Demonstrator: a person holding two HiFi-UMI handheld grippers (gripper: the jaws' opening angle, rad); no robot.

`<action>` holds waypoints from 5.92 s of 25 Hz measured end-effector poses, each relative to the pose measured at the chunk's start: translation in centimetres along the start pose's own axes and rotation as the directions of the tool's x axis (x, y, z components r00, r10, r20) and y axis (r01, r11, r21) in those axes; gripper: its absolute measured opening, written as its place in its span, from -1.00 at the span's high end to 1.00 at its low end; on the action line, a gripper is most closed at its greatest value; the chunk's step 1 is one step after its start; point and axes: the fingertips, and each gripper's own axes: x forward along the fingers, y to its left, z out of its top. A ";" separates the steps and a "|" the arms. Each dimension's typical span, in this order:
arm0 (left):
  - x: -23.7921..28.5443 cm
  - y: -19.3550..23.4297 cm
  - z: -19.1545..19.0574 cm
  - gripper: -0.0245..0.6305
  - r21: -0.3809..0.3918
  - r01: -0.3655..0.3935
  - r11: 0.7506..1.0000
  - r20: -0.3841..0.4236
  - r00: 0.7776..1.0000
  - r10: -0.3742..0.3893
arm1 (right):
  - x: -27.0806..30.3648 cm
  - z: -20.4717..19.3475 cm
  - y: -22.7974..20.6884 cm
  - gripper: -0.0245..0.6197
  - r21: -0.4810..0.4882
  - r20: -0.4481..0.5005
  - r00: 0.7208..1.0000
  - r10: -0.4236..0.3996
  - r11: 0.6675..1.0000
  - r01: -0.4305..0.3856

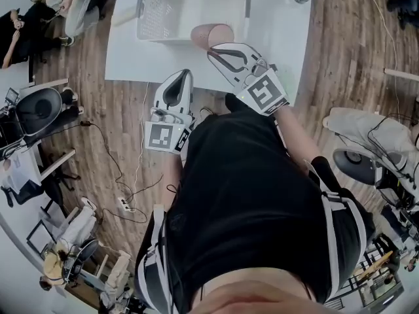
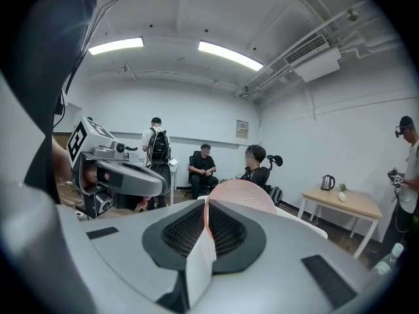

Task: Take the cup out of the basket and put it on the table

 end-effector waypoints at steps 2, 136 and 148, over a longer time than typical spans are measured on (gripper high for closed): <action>-1.1 -0.1 0.2 0.86 0.014 0.018 1.000 0.005 1.000 -0.018 | -0.2 0.2 0.7 0.82 0.010 -0.008 1.000 -0.029 1.000 0.029; -15.4 -6.7 -3.5 0.86 0.012 0.091 0.996 0.004 0.996 -0.091 | -7.5 -5.1 13.3 0.85 -0.010 -0.248 0.955 -0.160 0.987 0.163; -13.3 -8.7 -2.7 0.86 0.027 0.159 0.987 0.014 0.987 -0.160 | -11.6 -1.1 13.8 0.87 0.084 -0.036 0.985 -0.170 0.981 0.172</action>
